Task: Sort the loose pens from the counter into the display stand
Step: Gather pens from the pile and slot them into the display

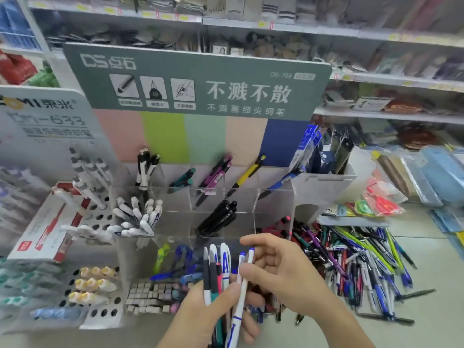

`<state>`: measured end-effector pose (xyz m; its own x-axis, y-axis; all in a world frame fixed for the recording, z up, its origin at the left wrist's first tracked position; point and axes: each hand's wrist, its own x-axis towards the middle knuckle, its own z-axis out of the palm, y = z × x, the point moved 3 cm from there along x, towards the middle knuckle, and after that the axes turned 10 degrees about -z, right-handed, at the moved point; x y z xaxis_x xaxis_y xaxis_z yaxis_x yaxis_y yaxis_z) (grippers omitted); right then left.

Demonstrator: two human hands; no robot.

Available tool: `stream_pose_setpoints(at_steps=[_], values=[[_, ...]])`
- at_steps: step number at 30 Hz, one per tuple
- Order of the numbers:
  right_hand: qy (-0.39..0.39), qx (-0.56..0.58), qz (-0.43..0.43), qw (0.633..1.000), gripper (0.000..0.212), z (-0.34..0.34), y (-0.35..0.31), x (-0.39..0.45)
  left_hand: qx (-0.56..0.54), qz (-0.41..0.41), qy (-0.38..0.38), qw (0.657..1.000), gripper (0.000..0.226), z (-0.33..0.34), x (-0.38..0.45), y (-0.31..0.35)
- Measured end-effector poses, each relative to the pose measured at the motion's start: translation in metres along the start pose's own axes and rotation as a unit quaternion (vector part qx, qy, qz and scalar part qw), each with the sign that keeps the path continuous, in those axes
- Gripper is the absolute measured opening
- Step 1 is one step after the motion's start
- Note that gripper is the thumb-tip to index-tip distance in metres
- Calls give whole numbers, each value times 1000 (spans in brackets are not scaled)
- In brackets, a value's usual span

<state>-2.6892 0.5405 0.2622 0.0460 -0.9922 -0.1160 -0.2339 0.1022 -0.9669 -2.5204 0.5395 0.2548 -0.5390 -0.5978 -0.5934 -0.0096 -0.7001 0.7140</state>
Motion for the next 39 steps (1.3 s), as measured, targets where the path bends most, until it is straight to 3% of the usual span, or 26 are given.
stream_pose_setpoints(at_steps=[2, 4, 6, 8, 10, 13, 15, 18, 20, 21, 23, 25, 28, 30, 34, 39], values=[[-39, -26, 1, 999, 25, -4, 0, 0, 31, 7, 7, 999, 23, 7, -2, 4], [-46, -5, -4, 999, 15, -8, -4, 0, 66, 3, 24, 998, 31, 8, 2, 3], [-9, 40, -8, 999, 9, -22, -6, -2, 66, -10, 39, 997, 30, 9, 2, 4], [53, 62, -22, 996, 15, -45, -9, -7, 53, -3, 48, 997, 21, 9, 1, 4], [67, 65, -29, 995, 19, -61, -14, -12, 45, 5, 59, 997, 20, 5, 1, 0], [-30, 49, 1, 998, 29, -48, -14, -12, 91, 13, 65, 994, 15, 5, 4, -6], [-78, 1, 17, 997, 38, -33, -9, -8, 115, 8, 51, 992, 24, 15, 7, -2], [-93, -76, -5, 993, 20, -22, -2, -3, 114, 4, 57, 992, 37, 17, 10, -3], [-101, -72, -5, 992, 11, -21, 0, -2, 86, -2, 34, 996, 18, 17, 6, -2], [-100, -52, 0, 994, 8, -24, 0, -2, 71, -14, 23, 997, 21, 17, 6, -2], [-57, -1, -1, 998, 5, -38, -4, -4, 20, -32, 40, 999, 22, 9, 7, -7], [50, 46, -23, 997, 7, -62, -12, -7, -37, -31, 88, 995, 21, 4, 7, -8], [173, 82, -82, 978, 20, -85, -26, -18, -89, -4, 135, 987, 43, -1, 11, -11], [177, 75, -107, 976, 22, -72, -29, -25, -115, 17, 162, 980, 45, -3, 12, -13], [174, 66, -173, 967, 14, -22, -11, -31, -147, 45, 141, 978, 47, 6, 16, -12], [71, -31, -256, 964, 20, 9, 1, -34, -156, 79, 149, 973, 51, 4, 21, -12]])
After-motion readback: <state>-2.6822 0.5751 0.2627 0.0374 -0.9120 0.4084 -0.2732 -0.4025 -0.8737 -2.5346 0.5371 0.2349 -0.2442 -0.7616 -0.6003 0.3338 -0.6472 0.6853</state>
